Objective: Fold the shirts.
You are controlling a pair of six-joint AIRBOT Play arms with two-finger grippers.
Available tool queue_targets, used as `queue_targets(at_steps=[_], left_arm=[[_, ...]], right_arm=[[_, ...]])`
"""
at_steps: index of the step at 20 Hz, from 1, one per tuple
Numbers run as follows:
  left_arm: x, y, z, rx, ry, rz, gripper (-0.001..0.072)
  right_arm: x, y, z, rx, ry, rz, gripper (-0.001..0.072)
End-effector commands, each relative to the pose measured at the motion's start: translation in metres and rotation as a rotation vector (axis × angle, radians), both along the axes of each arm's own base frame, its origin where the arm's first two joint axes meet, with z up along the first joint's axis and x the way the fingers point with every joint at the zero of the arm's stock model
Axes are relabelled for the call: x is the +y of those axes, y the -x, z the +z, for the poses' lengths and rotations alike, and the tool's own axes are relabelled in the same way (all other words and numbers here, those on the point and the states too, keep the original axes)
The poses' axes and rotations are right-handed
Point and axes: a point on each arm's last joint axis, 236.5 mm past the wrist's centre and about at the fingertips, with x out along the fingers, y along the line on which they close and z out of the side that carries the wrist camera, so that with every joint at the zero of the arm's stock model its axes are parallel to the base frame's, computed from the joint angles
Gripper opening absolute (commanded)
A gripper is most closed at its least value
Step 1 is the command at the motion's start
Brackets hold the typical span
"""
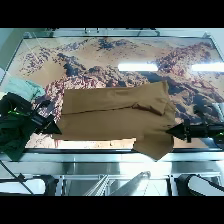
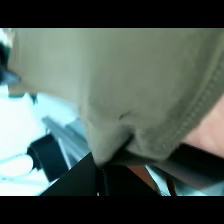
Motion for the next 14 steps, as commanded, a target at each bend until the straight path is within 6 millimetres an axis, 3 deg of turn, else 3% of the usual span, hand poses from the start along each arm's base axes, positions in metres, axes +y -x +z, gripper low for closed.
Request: queue_targets(at_steps=[1,4,6,8,11,14], left_arm=[[0.018,0.010,-0.002,0.046,-0.028,0.049,0.0013],[0.021,0.004,0.006,0.009,-0.038,0.058,0.0013],[0.018,-0.010,0.025,-0.027,-0.017,0.030,0.0013],[0.012,-0.038,0.046,-0.120,-0.004,0.008,0.0014],[0.013,-0.087,0.065,-0.253,-0.037,-0.027,0.0015],[0.017,-0.133,0.062,-0.286,-0.066,-0.020,0.0015]], right_arm=[[-0.025,-0.002,0.011,0.009,0.040,-0.116,0.0017],[-0.003,-0.016,0.046,-0.099,-0.079,-0.101,0.0018],[0.013,-0.030,0.066,-0.172,-0.149,-0.101,0.0017],[0.013,-0.057,0.076,-0.264,-0.152,-0.159,0.0017],[-0.013,-0.113,0.072,-0.352,-0.065,-0.283,0.0017],[-0.026,-0.163,0.053,-0.381,-0.013,-0.313,0.0018]])
